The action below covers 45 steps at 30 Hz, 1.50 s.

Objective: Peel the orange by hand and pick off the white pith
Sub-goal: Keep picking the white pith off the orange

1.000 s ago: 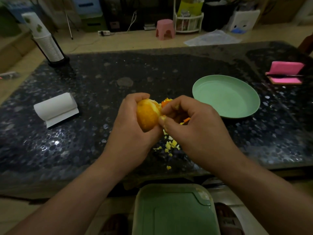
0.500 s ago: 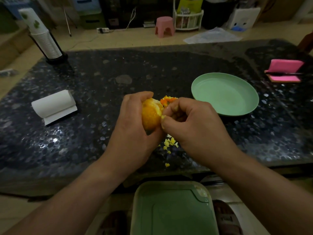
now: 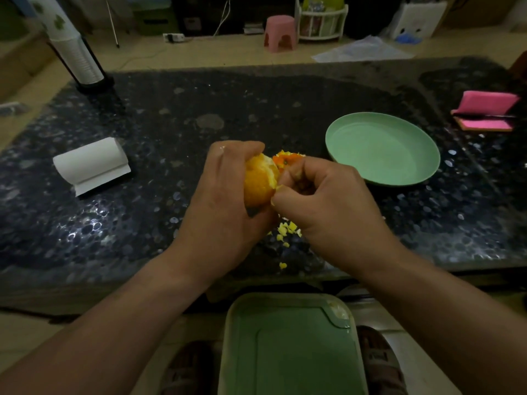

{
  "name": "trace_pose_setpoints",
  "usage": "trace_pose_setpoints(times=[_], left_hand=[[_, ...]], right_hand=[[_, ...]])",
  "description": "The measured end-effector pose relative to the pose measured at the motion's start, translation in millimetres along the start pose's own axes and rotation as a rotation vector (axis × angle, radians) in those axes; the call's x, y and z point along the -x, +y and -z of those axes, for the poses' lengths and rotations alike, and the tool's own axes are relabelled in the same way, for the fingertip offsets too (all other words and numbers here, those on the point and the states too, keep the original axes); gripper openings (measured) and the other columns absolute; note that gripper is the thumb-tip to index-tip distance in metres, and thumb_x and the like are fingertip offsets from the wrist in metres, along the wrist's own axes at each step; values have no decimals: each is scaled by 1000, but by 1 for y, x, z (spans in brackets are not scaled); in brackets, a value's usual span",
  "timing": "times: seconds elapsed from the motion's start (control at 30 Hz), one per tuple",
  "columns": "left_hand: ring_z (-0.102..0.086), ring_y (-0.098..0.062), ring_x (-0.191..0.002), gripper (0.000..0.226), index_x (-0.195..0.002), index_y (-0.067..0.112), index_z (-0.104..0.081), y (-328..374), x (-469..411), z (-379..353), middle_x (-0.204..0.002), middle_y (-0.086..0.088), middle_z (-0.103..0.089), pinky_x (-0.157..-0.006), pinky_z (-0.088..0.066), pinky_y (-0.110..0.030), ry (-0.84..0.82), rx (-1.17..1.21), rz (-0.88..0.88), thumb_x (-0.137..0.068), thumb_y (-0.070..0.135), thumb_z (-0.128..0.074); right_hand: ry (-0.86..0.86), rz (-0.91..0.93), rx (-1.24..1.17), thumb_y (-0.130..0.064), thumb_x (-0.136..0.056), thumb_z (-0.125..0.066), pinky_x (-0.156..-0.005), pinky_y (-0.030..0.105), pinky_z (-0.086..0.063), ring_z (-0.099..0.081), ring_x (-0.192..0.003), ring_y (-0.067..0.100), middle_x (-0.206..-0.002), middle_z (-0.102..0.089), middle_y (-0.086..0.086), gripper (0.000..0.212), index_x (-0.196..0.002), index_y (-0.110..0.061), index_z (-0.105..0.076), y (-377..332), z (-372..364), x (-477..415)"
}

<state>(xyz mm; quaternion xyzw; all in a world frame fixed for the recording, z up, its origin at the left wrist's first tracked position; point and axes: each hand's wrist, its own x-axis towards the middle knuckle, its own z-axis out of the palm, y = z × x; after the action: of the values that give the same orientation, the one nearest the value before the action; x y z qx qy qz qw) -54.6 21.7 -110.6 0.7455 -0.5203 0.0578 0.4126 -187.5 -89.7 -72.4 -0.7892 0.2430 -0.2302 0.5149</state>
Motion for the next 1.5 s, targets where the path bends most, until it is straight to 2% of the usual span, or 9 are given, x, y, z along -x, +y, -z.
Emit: trace_pose_setpoints(times=[0.13,0.27,0.5,0.63,0.77,1.17,1.3,1.4,1.5], left_hand=[[-42,-7,-122,81,-143,9,-48,-7,-1,1,-138,-8,-43,-103,-33,-8,-9,-52,-84,-75,12,-93],[-43,-11,-127,84,-145,17,-44,-16,-1,5,-141,-8,-42,-106,-35,-14,-46,-56,-88,-74,9,-87],[-42,-9,-123,72,-145,10,-48,-18,0,5,-140,-6,-43,-103,-34,-10,-93,-53,-70,-79,15,-76],[-45,-11,-121,72,-145,11,-48,-17,0,5,-139,-7,-44,-101,-34,-10,-86,-53,-42,-80,13,-79],[-46,-16,-124,78,-146,14,-47,-14,0,4,-142,-8,-43,-104,-39,-20,-87,-71,-41,-77,10,-82],[-47,-32,-129,75,-146,13,-48,-5,1,-4,-143,-12,-46,-103,-48,-44,-125,-179,-118,-76,11,-76],[-47,-30,-128,76,-145,14,-49,-8,2,-5,-142,-11,-47,-102,-48,-41,-139,-174,-117,-75,9,-79],[-50,-17,-123,72,-145,22,-46,-10,3,-4,-140,0,-45,-97,-49,-32,-165,-75,-5,-79,21,-75],[-59,-3,-101,70,-137,37,-39,-8,-1,1,-126,12,-49,-76,-55,-21,-237,182,261,-83,26,-82]], right_hand=[[-24,-106,-129,-13,-86,-72,-53,20,-43,-50,-53,4,-58,-57,-9,15,-73,-14,-67,2,-2,1],[-63,-270,-343,-22,-77,-77,-53,26,-42,-47,-60,12,-67,-55,3,12,-72,-14,-70,3,-6,-1],[-111,-499,-698,-6,-96,-63,-49,19,-40,-46,-57,9,-64,-53,-2,22,-76,-14,-62,2,1,-10],[-124,-459,-541,-14,-97,-69,-52,20,-47,-55,-60,7,-75,-67,1,9,-93,-10,-75,8,5,-10],[-137,-425,-412,-19,-96,-72,-54,24,-46,-56,-61,8,-78,-70,0,12,-86,-15,-77,10,0,-9],[-73,-681,-547,-14,-91,-66,-42,20,-38,-46,-51,9,-58,-54,-4,11,-81,-15,-63,14,-6,-15],[-95,-713,-615,-14,-91,-62,-40,18,-36,-44,-47,7,-58,-51,-3,23,-70,-18,-56,15,-6,-14],[-103,-665,-631,-14,-92,-63,-44,20,-40,-49,-53,9,-63,-58,-1,21,-71,-16,-63,14,-2,-14],[-70,-353,-159,-18,-96,-70,-55,27,-52,-61,-64,10,-74,-73,0,11,-86,-16,-75,19,8,-13]])
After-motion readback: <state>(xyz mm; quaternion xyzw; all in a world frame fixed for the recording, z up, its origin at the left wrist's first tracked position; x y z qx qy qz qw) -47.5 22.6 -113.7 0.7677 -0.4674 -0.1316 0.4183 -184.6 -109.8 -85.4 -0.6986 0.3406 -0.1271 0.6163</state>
